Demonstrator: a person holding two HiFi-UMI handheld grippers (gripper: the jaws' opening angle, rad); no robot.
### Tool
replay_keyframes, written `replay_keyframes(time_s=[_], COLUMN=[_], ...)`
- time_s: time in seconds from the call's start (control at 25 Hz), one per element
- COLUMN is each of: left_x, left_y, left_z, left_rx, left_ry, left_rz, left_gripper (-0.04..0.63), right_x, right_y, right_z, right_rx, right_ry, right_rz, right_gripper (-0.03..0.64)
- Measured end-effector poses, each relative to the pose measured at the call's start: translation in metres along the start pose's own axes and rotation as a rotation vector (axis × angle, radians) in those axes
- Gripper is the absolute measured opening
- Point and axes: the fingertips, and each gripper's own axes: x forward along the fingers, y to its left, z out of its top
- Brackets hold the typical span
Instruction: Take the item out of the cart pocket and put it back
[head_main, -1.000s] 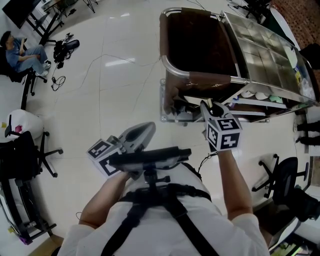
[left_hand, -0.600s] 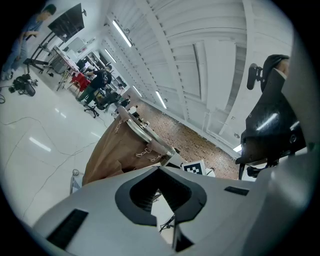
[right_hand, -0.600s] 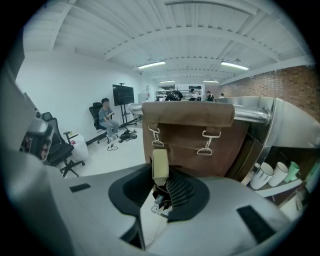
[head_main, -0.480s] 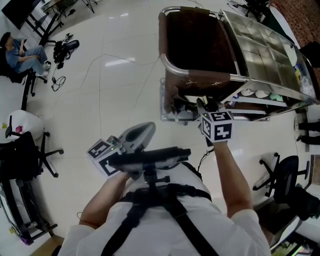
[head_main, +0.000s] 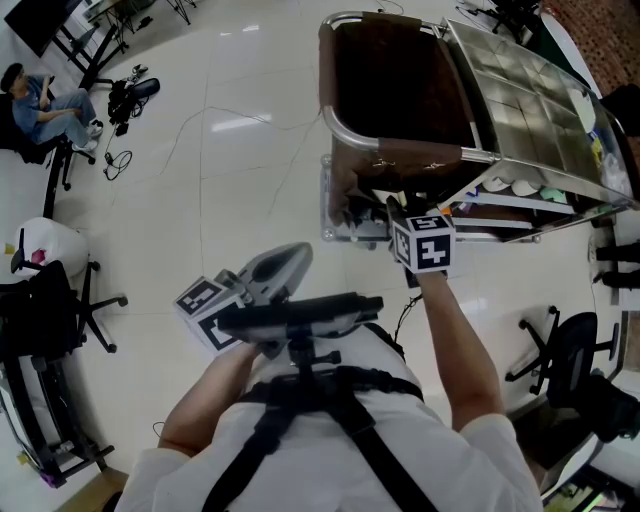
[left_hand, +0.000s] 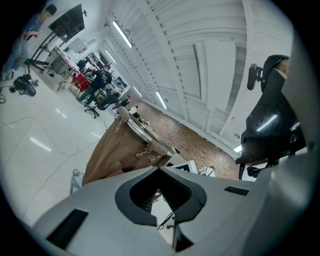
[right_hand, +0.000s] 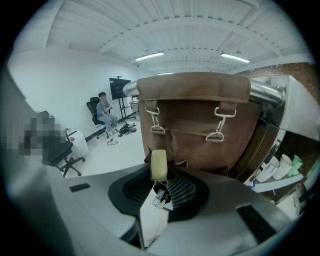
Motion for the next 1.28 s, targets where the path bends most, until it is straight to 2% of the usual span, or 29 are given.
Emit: replay_keyframes(time_s=[0.36, 0.92, 1.28], left_x=[0.0, 0.003, 0.004], left_y=[0.002, 0.003, 0.002], left_z=[0.0, 0.002, 0.003], left_rx=[-0.004, -0.005, -0.004], left_ry=[-0.001, 0.003, 0.004], left_rz=[0.002, -0.007, -0.009], left_gripper=[-0.006, -0.006, -0.006], right_x=[0.006, 0.006, -0.003], right_y=[0.003, 0.001, 0.001], right_z=[-0.004, -0.005, 0.0], right_rx=[0.002, -0.005, 0.001], right_ry=[0.026, 0.037, 0.006], right_rz=[0.01, 0.01, 0.013], right_gripper=[0.106, 0.106, 0.106])
